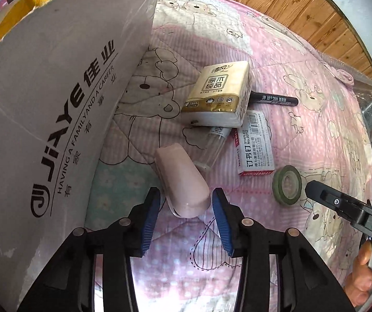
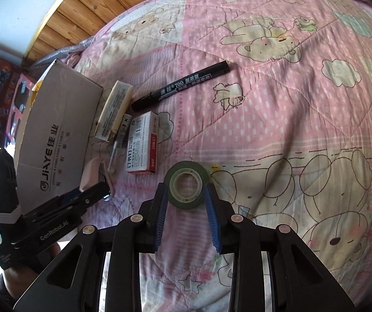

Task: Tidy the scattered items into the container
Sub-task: 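Close the left tool on the pink stapler while the right tool closes on the green tape roll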

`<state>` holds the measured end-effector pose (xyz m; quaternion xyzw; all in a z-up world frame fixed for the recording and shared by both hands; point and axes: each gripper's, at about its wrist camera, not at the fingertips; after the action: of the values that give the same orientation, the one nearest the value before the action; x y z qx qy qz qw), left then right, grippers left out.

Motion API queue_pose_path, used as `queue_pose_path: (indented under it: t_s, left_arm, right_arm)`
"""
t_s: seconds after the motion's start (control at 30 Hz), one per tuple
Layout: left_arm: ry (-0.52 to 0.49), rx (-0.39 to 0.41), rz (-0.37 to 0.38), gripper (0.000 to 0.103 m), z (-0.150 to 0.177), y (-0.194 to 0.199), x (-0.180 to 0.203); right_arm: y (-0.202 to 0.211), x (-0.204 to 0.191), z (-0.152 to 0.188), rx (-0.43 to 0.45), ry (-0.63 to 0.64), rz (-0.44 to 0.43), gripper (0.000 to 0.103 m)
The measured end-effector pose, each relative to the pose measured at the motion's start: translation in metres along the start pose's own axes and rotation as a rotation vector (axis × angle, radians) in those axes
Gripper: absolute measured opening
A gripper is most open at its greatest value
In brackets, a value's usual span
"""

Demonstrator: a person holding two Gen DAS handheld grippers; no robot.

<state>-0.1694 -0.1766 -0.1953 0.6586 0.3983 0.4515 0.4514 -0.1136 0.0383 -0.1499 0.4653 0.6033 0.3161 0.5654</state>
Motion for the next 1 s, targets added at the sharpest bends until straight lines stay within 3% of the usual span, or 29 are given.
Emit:
queue_pose_path:
  t_s: [0.2,0.27,0.3,0.5,0.6,1.0]
  left_arm:
    - [0.003,-0.009,-0.06,0.045,-0.012,-0.013,-0.003]
    - [-0.017,0.007,-0.089,0.03,-0.014,-0.015,-0.001]
    - [-0.025,0.009,-0.095,0.028,-0.015,-0.016,-0.001]
    - [-0.037,0.008,-0.08,0.027,-0.014,-0.015,-0.004]
    - [-0.053,0.003,-0.067,0.027,-0.012,-0.01,-0.002]
    - [-0.113,-0.023,-0.094,0.027,-0.001,0.009,0.002]
  right_arm:
    - [-0.027,-0.005,-0.001,-0.031,0.076,0.068,0.029]
    - [-0.031,-0.011,-0.002,-0.02,0.121,0.119,0.018]
    - [-0.032,-0.013,-0.003,-0.022,0.129,0.127,0.018]
    - [-0.031,-0.01,-0.003,-0.018,0.14,0.115,0.016]
    - [-0.025,-0.003,-0.001,-0.024,0.081,0.073,0.015]
    - [0.004,0.001,0.031,-0.032,0.001,0.02,0.015]
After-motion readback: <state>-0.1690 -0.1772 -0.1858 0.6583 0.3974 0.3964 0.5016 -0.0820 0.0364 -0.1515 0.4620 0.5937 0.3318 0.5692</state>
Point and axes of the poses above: each gripper's, at about its wrist camera, not at the fingertips, and y roughly against the way its jaws point, x to its right, z to its underside, and after that the axes turned 5 degrees about -x, right-handed
